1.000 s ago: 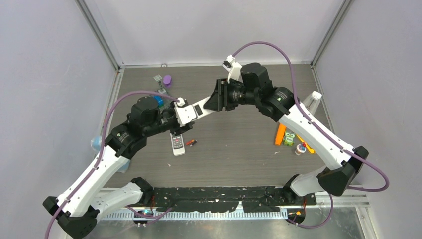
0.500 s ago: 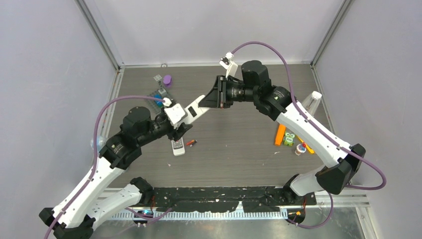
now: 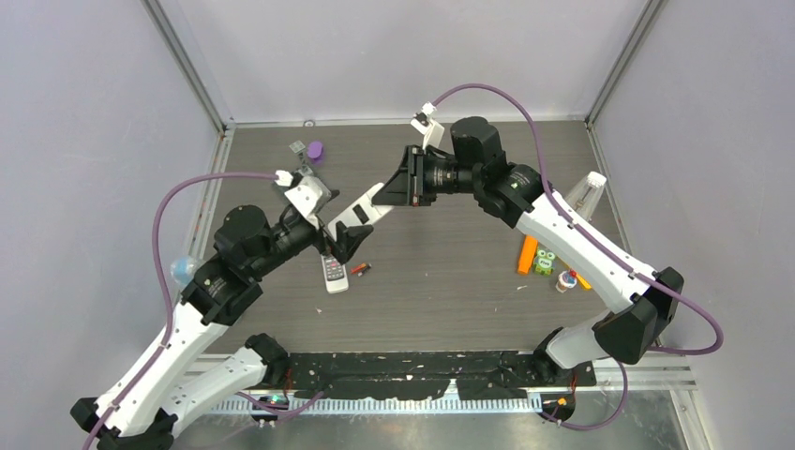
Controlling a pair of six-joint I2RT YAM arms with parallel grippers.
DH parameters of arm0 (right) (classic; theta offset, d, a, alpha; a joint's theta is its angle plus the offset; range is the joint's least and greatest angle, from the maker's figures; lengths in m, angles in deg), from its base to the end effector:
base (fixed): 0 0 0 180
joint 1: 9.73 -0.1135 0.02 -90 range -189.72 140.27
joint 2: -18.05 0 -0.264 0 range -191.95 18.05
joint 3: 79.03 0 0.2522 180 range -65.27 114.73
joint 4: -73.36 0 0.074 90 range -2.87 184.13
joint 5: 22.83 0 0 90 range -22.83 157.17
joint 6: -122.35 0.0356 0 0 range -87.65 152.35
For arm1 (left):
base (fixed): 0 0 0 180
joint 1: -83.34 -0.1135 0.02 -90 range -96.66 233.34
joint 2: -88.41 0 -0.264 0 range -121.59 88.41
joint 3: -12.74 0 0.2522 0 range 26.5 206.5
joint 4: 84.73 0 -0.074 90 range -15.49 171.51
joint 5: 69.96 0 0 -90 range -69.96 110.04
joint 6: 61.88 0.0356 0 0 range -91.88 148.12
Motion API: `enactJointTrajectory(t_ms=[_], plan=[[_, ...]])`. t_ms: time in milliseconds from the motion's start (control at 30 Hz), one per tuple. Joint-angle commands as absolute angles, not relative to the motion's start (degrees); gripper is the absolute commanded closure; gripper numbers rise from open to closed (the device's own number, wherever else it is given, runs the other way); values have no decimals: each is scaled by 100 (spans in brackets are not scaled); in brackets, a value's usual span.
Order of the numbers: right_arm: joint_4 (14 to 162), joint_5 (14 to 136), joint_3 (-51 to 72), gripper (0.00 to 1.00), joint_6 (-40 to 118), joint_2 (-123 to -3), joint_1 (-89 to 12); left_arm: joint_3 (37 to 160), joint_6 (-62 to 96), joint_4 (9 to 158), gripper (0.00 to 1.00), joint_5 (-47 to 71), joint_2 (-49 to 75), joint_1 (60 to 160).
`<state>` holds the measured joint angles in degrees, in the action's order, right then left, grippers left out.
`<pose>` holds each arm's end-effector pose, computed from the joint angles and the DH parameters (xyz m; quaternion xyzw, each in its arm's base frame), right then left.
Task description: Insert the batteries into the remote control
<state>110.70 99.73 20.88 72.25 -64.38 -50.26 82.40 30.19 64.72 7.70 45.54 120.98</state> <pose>0.2335 0.2248 0.4156 -0.1654 0.7847 0.5313 0.2730 0.1222 -0.1039 0.3996 0.3156 0.6576 -0.2823 0.6231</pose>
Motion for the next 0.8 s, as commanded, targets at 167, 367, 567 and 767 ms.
enactJointTrajectory(t_ms=[167,367,567,767], plan=[[10263,10321,1914,95,7454,-6168,-4935,8591,569,6475,0,1320,4562,11677],[9607,10436,1654,95,7752,-5927,-4876,8340,-1065,6897,1,62,4709,10666],[8987,10532,1508,95,8086,-5778,-4819,7698,-2691,8294,1,-1378,4560,9997],[8655,10326,1351,95,8185,-5605,-4767,7305,-3744,9601,3,-1711,4550,9960]])
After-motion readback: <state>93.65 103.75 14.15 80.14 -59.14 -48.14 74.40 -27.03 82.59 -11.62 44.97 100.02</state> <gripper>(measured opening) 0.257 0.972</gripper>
